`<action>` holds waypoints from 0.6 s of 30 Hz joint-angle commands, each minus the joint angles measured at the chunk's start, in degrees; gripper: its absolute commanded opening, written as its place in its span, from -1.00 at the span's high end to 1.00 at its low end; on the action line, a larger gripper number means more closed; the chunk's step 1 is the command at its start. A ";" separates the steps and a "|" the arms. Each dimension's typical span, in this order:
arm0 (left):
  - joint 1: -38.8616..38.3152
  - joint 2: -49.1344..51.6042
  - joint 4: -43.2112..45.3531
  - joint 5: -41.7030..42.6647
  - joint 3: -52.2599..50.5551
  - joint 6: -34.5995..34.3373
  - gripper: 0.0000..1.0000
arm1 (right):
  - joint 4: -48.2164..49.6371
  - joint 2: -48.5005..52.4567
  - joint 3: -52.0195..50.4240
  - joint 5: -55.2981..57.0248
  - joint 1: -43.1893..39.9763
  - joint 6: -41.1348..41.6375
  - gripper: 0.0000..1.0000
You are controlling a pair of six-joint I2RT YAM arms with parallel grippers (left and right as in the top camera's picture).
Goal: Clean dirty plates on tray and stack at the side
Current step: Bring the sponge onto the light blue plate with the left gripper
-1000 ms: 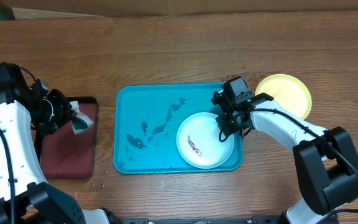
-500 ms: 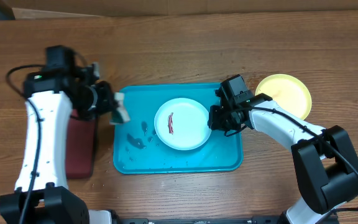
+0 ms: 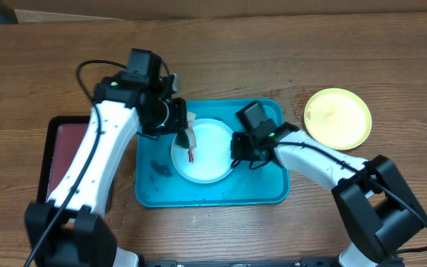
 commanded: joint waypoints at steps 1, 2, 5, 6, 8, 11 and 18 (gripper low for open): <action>-2.01 4.57 0.13 -0.76 -0.15 -2.12 0.91 | 1.11 0.55 -0.28 6.51 2.91 0.92 0.93; -2.56 5.95 0.15 -0.31 -0.15 -2.51 0.91 | 1.38 0.55 -0.28 6.93 3.26 1.11 0.93; -3.69 9.09 0.46 -0.17 -0.15 -2.51 0.92 | 1.70 0.55 -0.28 8.50 3.41 2.82 0.93; -3.96 10.03 0.59 -0.20 -0.15 -2.51 0.92 | 1.64 0.55 -0.28 9.18 3.37 3.30 0.93; -4.28 12.31 0.76 -0.17 -0.15 -2.56 0.92 | 1.66 0.55 -0.28 10.23 3.30 3.28 0.92; -4.26 14.67 1.27 -0.22 -0.15 -2.97 0.91 | 1.51 0.55 -0.28 10.71 3.30 3.26 0.92; -4.44 18.51 4.07 1.60 -0.15 -2.86 0.91 | 0.92 0.55 -0.28 10.73 3.30 3.26 0.90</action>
